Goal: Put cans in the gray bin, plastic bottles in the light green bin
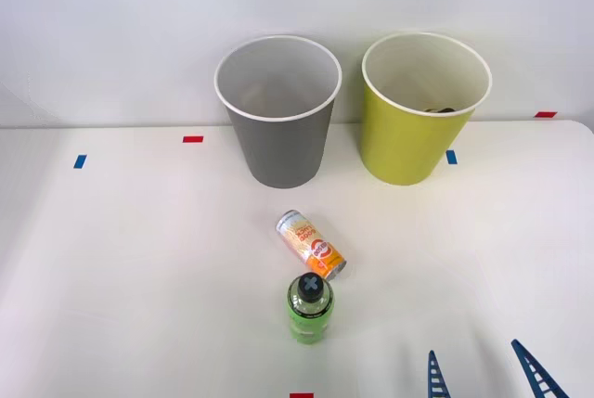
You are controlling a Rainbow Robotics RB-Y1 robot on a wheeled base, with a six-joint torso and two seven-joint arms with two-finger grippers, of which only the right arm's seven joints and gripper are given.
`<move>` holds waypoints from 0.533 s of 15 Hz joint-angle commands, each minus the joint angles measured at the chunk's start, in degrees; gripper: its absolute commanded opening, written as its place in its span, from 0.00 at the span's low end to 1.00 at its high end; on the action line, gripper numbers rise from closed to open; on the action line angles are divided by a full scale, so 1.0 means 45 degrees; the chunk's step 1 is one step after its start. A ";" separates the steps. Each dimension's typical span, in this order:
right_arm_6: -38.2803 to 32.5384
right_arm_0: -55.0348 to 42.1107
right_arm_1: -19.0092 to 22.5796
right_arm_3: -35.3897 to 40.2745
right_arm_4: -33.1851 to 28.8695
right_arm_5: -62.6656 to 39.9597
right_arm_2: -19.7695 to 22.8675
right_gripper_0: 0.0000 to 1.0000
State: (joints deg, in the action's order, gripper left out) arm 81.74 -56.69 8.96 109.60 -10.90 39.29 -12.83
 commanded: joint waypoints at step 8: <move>0.0000 0.0000 0.0000 0.0000 0.0000 0.0000 0.0000 1.00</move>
State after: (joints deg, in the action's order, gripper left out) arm 81.74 -56.69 8.96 109.60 -10.90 39.29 -12.83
